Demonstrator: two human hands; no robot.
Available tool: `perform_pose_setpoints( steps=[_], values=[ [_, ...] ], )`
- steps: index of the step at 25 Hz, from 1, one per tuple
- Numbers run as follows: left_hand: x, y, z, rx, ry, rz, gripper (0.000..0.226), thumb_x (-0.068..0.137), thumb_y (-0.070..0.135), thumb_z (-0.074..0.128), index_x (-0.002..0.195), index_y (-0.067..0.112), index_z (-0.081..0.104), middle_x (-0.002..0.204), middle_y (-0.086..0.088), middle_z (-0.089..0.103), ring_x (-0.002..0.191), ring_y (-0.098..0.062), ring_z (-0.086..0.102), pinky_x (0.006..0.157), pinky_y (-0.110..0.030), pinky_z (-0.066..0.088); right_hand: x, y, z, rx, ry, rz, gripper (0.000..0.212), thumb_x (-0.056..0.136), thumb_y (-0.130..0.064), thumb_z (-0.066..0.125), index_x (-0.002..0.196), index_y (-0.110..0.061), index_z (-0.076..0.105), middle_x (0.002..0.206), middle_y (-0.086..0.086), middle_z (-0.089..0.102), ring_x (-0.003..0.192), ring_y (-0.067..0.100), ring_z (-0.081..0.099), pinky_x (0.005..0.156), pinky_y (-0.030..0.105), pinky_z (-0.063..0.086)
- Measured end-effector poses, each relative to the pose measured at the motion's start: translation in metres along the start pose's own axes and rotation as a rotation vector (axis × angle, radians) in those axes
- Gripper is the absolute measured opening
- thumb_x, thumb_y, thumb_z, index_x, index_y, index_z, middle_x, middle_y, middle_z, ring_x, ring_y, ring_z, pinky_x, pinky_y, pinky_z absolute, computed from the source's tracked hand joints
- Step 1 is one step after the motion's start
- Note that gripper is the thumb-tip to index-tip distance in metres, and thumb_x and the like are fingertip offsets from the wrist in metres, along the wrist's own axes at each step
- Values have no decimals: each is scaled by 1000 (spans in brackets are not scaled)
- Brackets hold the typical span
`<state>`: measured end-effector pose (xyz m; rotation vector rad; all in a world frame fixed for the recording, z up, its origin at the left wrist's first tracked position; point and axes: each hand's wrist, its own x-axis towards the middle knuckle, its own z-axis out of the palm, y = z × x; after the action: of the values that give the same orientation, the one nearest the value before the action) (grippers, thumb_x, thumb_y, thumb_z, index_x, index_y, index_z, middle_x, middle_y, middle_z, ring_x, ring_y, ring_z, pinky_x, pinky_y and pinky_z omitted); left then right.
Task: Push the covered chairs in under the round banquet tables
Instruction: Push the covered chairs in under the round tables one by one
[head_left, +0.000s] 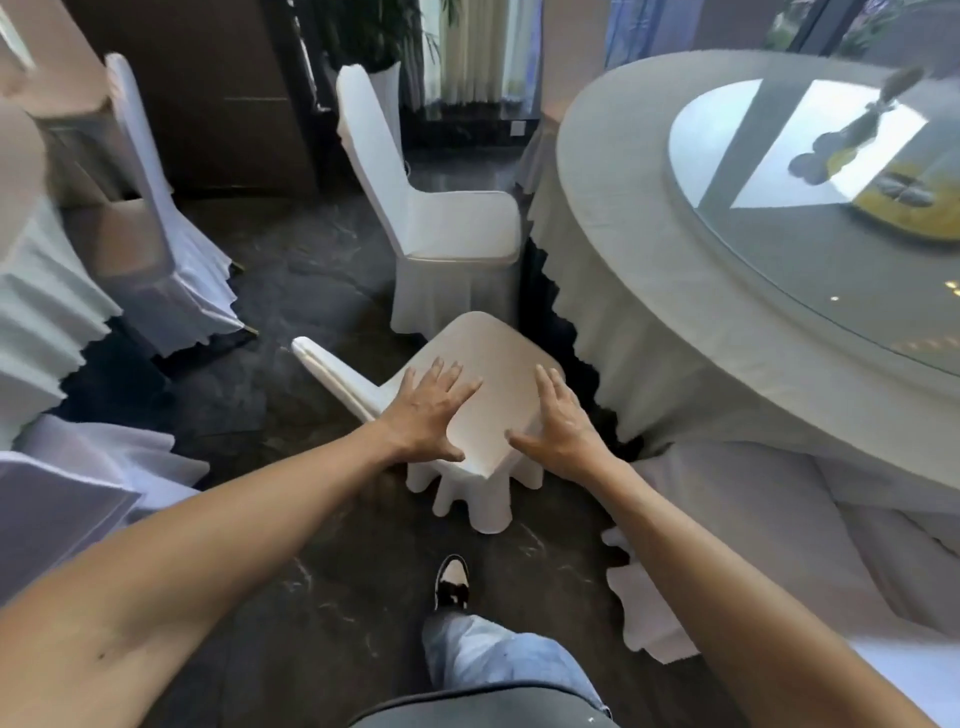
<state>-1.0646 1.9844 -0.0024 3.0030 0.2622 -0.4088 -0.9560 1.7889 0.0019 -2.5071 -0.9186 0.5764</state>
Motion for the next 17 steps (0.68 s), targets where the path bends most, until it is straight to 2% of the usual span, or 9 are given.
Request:
perform_pose_setpoints(
  steps=[4,7,10,13,15,17],
  values=[
    [3,-81,8,1,-87,-69,130,73,54,79,154,23,-19,162,-16,-17,150,-35,-14,118,-62,0,54,-58,53,98,-46,-29,104,84,-58,66,155,-30,-5,165,-3,-6,152,22,-2,122,50,15],
    [5,-132,11,45,-159,-72,125,76,42,78,156,21,-15,162,-21,-13,149,-37,-12,118,-62,3,80,-90,89,157,-77,7,105,82,-69,60,155,-34,-7,165,-8,-9,152,21,0,121,48,13],
    [11,-174,22,90,-207,2,94,81,30,68,157,24,13,161,-16,14,150,-34,7,119,-57,8,94,-114,116,195,-205,36,105,77,-75,59,155,-30,4,164,-9,1,150,18,10,119,42,19],
    [25,-208,31,52,-164,111,58,83,24,64,138,29,51,139,0,52,133,-22,43,115,-46,18,102,-130,131,68,-387,11,85,79,-54,67,149,-26,28,149,2,37,131,23,42,108,39,39],
    [39,-227,30,25,-171,197,45,82,26,66,126,31,62,127,5,63,120,-21,55,109,-41,28,105,-142,142,22,-331,77,71,79,-37,65,144,-32,36,134,-3,55,116,21,54,99,38,46],
    [48,-235,31,5,-198,276,40,80,27,68,120,32,67,122,7,66,115,-21,59,103,-38,37,98,-150,153,25,-233,195,66,79,-22,62,141,-36,42,125,-7,62,111,19,58,96,35,49]
  ],
)
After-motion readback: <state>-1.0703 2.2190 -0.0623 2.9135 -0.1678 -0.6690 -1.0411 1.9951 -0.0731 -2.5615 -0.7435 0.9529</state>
